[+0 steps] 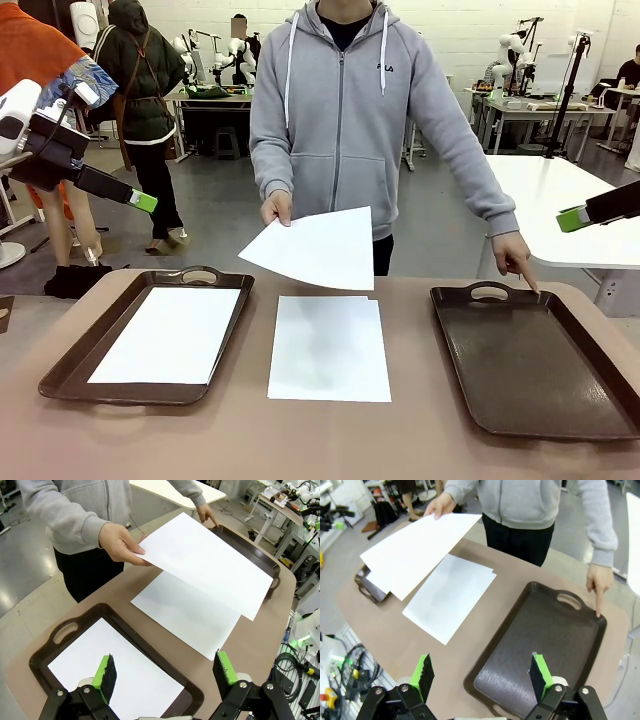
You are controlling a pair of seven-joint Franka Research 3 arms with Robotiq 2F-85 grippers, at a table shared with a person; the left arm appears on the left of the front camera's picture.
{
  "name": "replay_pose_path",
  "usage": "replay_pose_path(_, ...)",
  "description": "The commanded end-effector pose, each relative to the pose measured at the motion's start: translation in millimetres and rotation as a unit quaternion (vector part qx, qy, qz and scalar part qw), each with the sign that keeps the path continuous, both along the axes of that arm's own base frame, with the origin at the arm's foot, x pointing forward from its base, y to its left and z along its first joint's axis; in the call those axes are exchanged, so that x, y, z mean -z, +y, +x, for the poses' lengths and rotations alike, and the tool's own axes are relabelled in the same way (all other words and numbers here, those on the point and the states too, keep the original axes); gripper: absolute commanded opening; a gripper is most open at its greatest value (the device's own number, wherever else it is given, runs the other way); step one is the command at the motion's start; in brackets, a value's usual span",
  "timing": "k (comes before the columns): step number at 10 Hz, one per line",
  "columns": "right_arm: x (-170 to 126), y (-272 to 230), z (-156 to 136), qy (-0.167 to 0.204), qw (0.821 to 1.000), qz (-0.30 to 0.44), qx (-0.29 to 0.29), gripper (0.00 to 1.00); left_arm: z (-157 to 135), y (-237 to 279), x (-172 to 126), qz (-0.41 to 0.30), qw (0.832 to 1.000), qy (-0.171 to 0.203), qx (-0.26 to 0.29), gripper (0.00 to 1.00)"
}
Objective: Sort the A4 documents.
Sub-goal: Receive the A4 Paper.
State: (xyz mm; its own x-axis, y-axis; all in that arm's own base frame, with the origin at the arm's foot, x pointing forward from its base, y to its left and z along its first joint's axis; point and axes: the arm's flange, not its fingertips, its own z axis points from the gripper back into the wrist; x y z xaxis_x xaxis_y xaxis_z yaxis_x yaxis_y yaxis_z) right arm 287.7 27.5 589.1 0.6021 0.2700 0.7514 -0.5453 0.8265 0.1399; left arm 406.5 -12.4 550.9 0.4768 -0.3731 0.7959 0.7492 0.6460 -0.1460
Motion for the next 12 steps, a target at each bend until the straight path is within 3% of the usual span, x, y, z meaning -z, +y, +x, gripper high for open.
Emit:
replay_pose_path(1, 20.3, 6.5, 42.2, 0.027, 0.997, 0.058, 0.040, 1.00, 0.5, 0.2, 0.3, -0.004, 1.000, 0.000, 0.001, 1.00)
replay_pose_path(3, 60.5, 29.6, 93.6, 0.088, 0.990, 0.094, 0.055, 1.00, 0.5, 0.2, 0.3, -0.004, 1.000, 0.000, 0.001, 1.00)
replay_pose_path(6, 108.2, 53.7, 142.4, 0.169, 0.965, 0.187, 0.073, 1.00, 0.5, 0.2, 0.3, -0.004, 1.000, 0.000, 0.001, 1.00)
replay_pose_path(9, 142.2, 88.1, 185.3, 0.228, 0.922, 0.307, 0.057, 1.00, 0.5, 0.2, 0.3, -0.004, 1.000, 0.000, 0.001, 1.00)
replay_pose_path(11, 164.6, 109.6, 206.5, 0.274, 0.888, 0.367, 0.049, 1.00, 0.5, 0.2, 0.3, -0.004, 1.000, 0.000, 0.001, 1.00)
replay_pose_path(12, 174.0, 117.9, 210.9, 0.291, 0.880, 0.374, 0.043, 1.00, 0.5, 0.2, 0.3, -0.004, 1.000, 0.000, 0.001, 1.00)
